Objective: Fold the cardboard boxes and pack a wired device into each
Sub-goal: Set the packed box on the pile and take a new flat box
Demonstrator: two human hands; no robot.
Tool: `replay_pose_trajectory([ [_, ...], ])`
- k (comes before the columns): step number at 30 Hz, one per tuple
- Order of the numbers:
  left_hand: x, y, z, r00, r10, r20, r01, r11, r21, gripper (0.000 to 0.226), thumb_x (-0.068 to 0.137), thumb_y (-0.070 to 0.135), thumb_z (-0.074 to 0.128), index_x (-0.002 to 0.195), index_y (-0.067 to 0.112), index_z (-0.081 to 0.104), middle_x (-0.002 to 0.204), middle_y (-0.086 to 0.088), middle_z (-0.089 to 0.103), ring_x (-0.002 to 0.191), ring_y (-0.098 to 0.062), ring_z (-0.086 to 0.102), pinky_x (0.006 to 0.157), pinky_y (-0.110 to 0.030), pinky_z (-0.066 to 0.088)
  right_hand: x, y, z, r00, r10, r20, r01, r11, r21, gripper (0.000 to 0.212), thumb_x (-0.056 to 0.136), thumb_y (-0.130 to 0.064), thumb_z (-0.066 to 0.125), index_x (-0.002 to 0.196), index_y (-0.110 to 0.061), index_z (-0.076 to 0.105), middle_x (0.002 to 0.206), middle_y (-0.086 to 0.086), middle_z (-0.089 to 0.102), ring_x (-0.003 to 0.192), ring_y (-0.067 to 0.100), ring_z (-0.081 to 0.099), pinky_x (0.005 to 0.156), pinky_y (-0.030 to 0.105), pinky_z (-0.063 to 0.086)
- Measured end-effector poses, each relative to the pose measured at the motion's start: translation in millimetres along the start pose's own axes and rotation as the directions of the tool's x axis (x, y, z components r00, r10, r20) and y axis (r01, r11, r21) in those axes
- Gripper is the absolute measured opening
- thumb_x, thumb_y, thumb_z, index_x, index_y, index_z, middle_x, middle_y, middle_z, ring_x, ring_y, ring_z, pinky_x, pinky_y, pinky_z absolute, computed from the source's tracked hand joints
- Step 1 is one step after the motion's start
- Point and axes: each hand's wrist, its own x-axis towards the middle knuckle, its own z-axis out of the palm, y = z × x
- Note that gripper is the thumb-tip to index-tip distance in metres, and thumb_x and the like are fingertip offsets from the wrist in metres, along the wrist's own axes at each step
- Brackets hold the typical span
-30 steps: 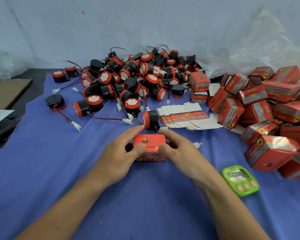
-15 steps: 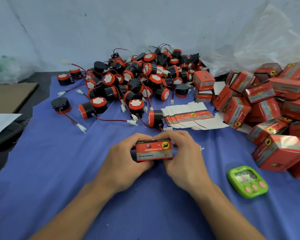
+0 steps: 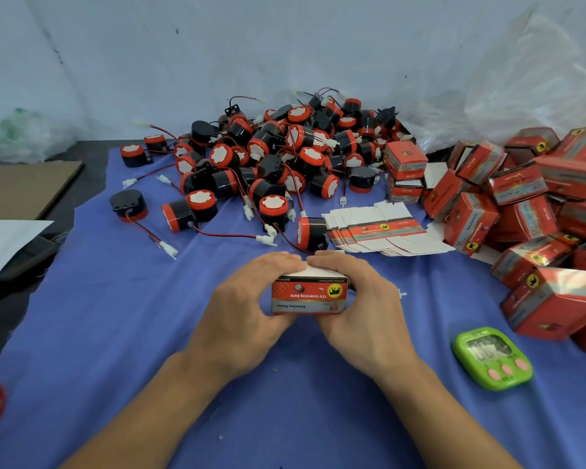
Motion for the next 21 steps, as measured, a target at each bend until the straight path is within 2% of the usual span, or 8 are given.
replay_pose_trajectory([
  [4,-2,0,0,0.988,-0.152,0.011,0.152,0.987,-0.048,0.079,0.072,0.022,0.092,0.13,0.056,0.05,0.125,0.035,0.064,0.114,0.01,0.063,0.089,-0.005,0.046,2,-2,-8,0.997,-0.006,0.079,0.013,0.996,-0.087,0.047,0.069,-0.019,0.075,0.112,-0.037,0.068,0.109,-0.029,0.068,0.107,-0.002,0.064,0.088,0.011,0.048],
  [7,-4,-3,2,0.975,-0.221,-0.035,0.216,0.971,-0.1,0.092,0.074,0.017,0.092,0.14,0.057,0.042,0.132,0.034,0.062,0.117,0.012,0.061,0.093,-0.005,0.045,1,-6,-19,0.948,0.236,0.214,-0.217,0.97,-0.11,0.028,0.067,-0.042,0.079,0.093,-0.035,0.072,0.082,-0.027,0.072,0.075,-0.003,0.068,0.062,0.013,0.05],
  [9,0,-8,1,0.956,-0.284,-0.076,0.266,0.946,-0.185,0.087,0.081,0.018,0.087,0.144,0.055,0.04,0.132,0.031,0.064,0.12,0.01,0.06,0.094,-0.011,0.049,2,-4,-30,0.876,0.448,0.179,-0.449,0.893,-0.035,0.025,0.064,-0.047,0.079,0.081,-0.028,0.075,0.068,-0.019,0.072,0.059,0.002,0.064,0.052,0.018,0.048],
  [12,8,-18,-2,0.926,-0.369,-0.081,0.341,0.908,-0.243,0.072,0.091,0.018,0.078,0.142,0.055,0.043,0.124,0.028,0.069,0.118,0.007,0.063,0.096,-0.023,0.049,22,-1,-65,0.759,0.607,0.235,-0.632,0.601,0.489,0.012,0.08,-0.026,0.081,0.086,-0.016,0.077,0.078,0.0,0.075,0.066,0.01,0.067,0.058,0.017,0.053],
  [15,12,-28,-5,0.874,-0.473,-0.11,0.441,0.868,-0.227,0.074,0.094,0.009,0.073,0.134,0.064,0.045,0.11,0.023,0.075,0.109,0.001,0.069,0.098,-0.032,0.051,56,3,-116,0.776,0.602,0.19,-0.315,0.107,0.943,0.052,0.076,-0.03,0.076,0.116,0.002,0.067,0.111,0.016,0.072,0.103,0.027,0.072,0.08,0.033,0.063],
  [17,13,-32,-6,0.832,-0.542,-0.119,0.517,0.835,-0.191,0.074,0.095,0.011,0.072,0.134,0.066,0.042,0.103,0.025,0.075,0.106,-0.001,0.07,0.098,-0.038,0.053,74,3,-137,0.816,0.534,0.224,-0.242,-0.038,0.97,0.071,0.077,-0.036,0.073,0.13,0.006,0.052,0.129,0.024,0.061,0.119,0.036,0.066,0.094,0.041,0.06],
  [18,13,-33,-7,0.819,-0.563,-0.115,0.542,0.823,-0.17,0.074,0.094,0.011,0.072,0.134,0.066,0.041,0.1,0.027,0.075,0.104,0.0,0.069,0.096,-0.039,0.054,79,2,-139,0.82,0.499,0.28,-0.337,0.025,0.941,0.071,0.079,-0.033,0.072,0.133,0.007,0.05,0.135,0.024,0.059,0.121,0.037,0.066,0.095,0.041,0.06],
  [21,12,-31,-5,0.819,-0.567,-0.092,0.557,0.822,-0.117,0.074,0.093,0.009,0.072,0.139,0.058,0.042,0.095,0.031,0.074,0.1,0.001,0.07,0.085,-0.032,0.052,81,3,-121,0.79,0.51,0.34,-0.588,0.475,0.655,0.037,0.089,-0.013,0.074,0.125,-0.005,0.068,0.125,0.013,0.072,0.111,0.023,0.073,0.084,0.03,0.062],
])
